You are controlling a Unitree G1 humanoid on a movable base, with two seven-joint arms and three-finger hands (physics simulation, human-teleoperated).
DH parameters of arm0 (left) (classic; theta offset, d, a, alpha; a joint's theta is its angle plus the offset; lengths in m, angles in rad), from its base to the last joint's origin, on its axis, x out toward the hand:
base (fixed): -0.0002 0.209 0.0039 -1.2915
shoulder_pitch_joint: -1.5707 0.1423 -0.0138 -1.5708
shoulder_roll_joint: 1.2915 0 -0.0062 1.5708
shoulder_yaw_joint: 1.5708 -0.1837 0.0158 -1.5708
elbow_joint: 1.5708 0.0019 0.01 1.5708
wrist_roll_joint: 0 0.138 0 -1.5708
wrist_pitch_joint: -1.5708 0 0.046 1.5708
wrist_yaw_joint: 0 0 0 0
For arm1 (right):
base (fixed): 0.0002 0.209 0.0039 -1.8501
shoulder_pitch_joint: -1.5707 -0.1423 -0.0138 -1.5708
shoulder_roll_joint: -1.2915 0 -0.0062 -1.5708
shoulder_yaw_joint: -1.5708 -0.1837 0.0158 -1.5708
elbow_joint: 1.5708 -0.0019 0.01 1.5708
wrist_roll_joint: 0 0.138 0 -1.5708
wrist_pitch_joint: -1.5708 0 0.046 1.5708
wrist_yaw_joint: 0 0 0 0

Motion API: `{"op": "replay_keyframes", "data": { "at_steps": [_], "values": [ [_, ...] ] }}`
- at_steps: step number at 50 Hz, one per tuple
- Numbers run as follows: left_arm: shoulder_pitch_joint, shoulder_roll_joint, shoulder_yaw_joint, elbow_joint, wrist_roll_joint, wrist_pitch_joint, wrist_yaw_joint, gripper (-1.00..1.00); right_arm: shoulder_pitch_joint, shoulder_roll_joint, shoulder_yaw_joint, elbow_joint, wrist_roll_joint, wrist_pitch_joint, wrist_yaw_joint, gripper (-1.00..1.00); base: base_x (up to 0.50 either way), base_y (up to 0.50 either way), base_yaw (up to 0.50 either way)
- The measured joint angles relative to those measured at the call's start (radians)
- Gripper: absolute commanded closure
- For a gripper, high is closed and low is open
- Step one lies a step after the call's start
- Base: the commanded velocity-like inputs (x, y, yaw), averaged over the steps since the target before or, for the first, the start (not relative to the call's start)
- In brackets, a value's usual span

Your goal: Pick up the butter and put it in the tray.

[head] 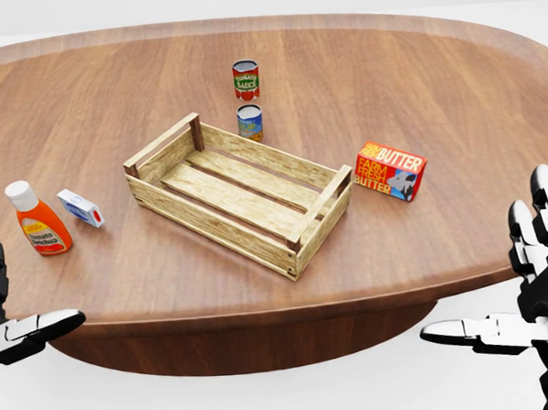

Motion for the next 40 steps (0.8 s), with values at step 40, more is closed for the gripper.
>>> {"op": "replay_keyframes", "data": {
  "at_steps": [40],
  "values": [
    [-0.003,-0.011,-0.006,0.014,0.004,0.000,-0.005,-1.00,0.000,-0.008,0.004,0.008,-0.028,0.000,-0.002,-1.00,0.00,-0.28,0.00]
  ]
}}
